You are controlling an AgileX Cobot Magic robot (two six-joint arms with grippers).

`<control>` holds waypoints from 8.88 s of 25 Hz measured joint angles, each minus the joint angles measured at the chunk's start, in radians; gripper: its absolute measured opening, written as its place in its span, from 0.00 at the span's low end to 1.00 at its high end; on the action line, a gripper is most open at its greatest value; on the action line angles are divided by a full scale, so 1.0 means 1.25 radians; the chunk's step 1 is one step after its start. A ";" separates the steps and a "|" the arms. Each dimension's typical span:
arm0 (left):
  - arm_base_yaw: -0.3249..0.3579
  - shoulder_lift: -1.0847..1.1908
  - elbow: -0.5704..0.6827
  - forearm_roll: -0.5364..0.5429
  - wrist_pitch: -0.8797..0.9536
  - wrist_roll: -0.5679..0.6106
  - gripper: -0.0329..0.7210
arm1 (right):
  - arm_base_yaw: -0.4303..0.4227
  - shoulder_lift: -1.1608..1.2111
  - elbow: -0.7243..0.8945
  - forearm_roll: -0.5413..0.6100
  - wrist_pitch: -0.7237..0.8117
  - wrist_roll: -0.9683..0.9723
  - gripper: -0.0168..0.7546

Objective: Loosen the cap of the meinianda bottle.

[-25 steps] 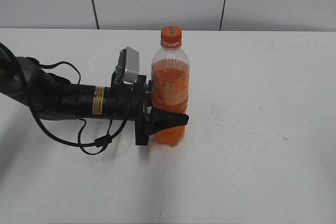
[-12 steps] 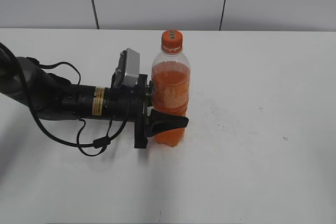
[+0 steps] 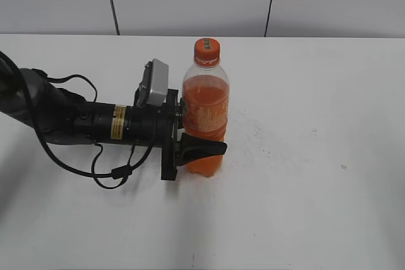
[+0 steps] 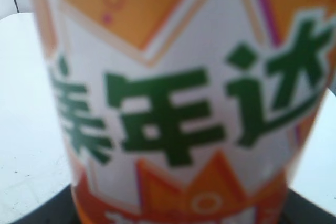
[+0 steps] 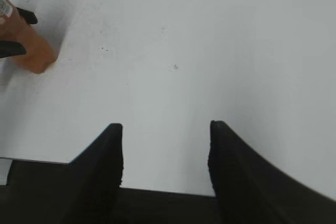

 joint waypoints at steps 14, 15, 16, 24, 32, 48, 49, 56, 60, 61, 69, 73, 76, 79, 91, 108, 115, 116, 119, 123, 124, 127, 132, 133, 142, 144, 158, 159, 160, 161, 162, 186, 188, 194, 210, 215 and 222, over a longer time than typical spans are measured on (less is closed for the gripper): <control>0.000 0.000 0.000 0.003 -0.002 0.001 0.55 | 0.000 0.595 -0.372 0.011 0.159 0.174 0.54; 0.000 0.000 0.000 0.003 -0.002 0.001 0.55 | 0.000 0.636 -0.402 0.007 0.163 0.182 0.54; 0.000 0.000 0.000 0.003 -0.002 0.001 0.55 | 0.000 0.675 -0.436 0.006 0.165 0.190 0.54; 0.000 0.000 0.000 0.002 -0.002 0.001 0.55 | 0.094 0.893 -0.639 0.000 0.165 0.283 0.54; 0.000 0.000 0.000 0.002 -0.002 0.001 0.55 | 0.237 1.005 -0.793 0.000 0.167 0.387 0.62; 0.000 0.000 0.000 0.002 -0.002 0.001 0.55 | 0.505 1.128 -0.926 -0.040 0.169 0.547 0.63; 0.000 0.000 0.000 0.002 -0.002 0.001 0.55 | 0.513 1.134 -0.929 -0.041 0.169 0.549 0.63; 0.000 0.000 0.000 0.002 -0.002 0.001 0.55 | 0.557 1.172 -0.939 -0.055 0.170 0.553 0.63; 0.000 0.000 0.000 0.002 -0.002 0.000 0.55 | 0.574 1.201 -0.955 -0.061 0.166 0.555 0.63; 0.000 0.000 0.000 0.002 -0.002 0.000 0.55 | 0.575 1.206 -0.958 -0.066 0.164 0.555 0.63; 0.000 0.000 0.000 0.002 -0.002 0.000 0.55 | 0.577 1.219 -0.963 -0.101 0.161 0.556 0.63; 0.000 0.000 0.000 0.000 -0.002 0.000 0.55 | 0.580 1.231 -0.963 -0.102 0.161 0.556 0.63; 0.000 0.000 0.000 0.000 -0.002 0.000 0.55 | 0.580 1.231 -0.963 -0.103 0.161 0.556 0.63; 0.000 0.000 0.000 0.000 -0.002 0.000 0.55 | 0.580 1.233 -0.963 -0.103 0.161 0.556 0.58; 0.000 0.000 0.000 -0.002 -0.002 -0.001 0.55 | 0.580 1.233 -0.964 -0.103 0.161 0.436 0.39; 0.000 0.000 0.000 -0.002 -0.001 -0.002 0.55 | 0.580 1.233 -0.968 -0.092 0.163 -0.275 0.38; 0.000 0.000 0.000 -0.002 -0.001 -0.002 0.55 | 0.580 1.233 -0.968 -0.091 0.165 -0.542 0.37; 0.000 0.000 0.000 -0.002 -0.001 -0.002 0.55 | 0.580 1.233 -0.968 -0.092 0.165 -0.580 0.37; 0.000 0.000 0.000 -0.002 -0.001 -0.002 0.55 | 0.580 1.233 -0.968 -0.092 0.166 -0.637 0.37; 0.000 0.000 0.000 -0.002 -0.001 -0.002 0.55 | 0.580 1.233 -0.968 -0.092 0.167 -0.664 0.37; 0.000 0.000 0.000 -0.002 -0.001 -0.002 0.55 | 0.580 1.233 -0.968 -0.092 0.167 -0.665 0.37; 0.000 0.000 0.000 -0.002 -0.001 -0.002 0.55 | 0.580 1.233 -0.968 -0.092 0.167 -0.667 0.37; 0.000 0.000 0.000 -0.002 -0.001 -0.002 0.55 | 0.580 1.233 -0.968 -0.092 0.167 -0.691 0.37; 0.000 0.000 0.000 -0.002 -0.001 -0.002 0.55 | 0.580 1.233 -0.969 -0.092 0.167 -0.692 0.37; 0.000 0.000 0.000 -0.001 -0.001 -0.002 0.55 | 0.580 1.208 -0.986 -0.074 0.172 -0.696 0.37; 0.000 0.000 0.000 -0.001 -0.001 -0.002 0.55 | 0.580 1.206 -0.987 -0.074 0.172 -0.682 0.37; 0.000 0.000 0.000 -0.002 -0.001 -0.001 0.55 | 0.517 1.133 -0.938 -0.151 0.172 -0.103 0.37; 0.000 0.000 0.000 -0.002 -0.001 -0.001 0.55 | 0.497 1.116 -0.908 -0.151 0.172 -0.080 0.37; 0.000 0.000 0.000 -0.002 -0.001 -0.001 0.55 | 0.474 1.098 -0.882 -0.147 0.170 -0.059 0.37; 0.000 0.000 0.000 -0.002 -0.001 -0.001 0.55 | 0.447 1.079 -0.846 -0.146 0.164 -0.039 0.37; 0.000 0.000 0.000 -0.002 -0.001 -0.001 0.55 | 0.418 1.061 -0.806 -0.145 0.153 -0.021 0.37; 0.000 0.000 0.000 -0.006 -0.001 -0.002 0.55 | 0.045 1.094 -0.150 -0.076 -0.423 0.107 0.37; 0.000 0.000 0.000 -0.006 -0.001 -0.002 0.55 | 0.045 1.125 -0.150 -0.076 -0.437 0.107 0.37; 0.000 0.000 0.000 -0.006 -0.001 -0.003 0.55 | 0.045 1.152 -0.150 -0.076 -0.449 0.107 0.37; 0.000 0.000 0.000 -0.006 -0.001 -0.008 0.55 | 0.045 1.154 -0.201 -0.054 -0.381 0.108 0.68; 0.000 0.000 0.000 -0.013 0.002 -0.034 0.55 | 0.045 1.154 -0.235 -0.050 -0.342 0.108 0.68; 0.000 0.000 0.000 -0.003 0.000 -0.040 0.79 | 0.045 1.154 -0.237 -0.049 -0.330 0.108 0.68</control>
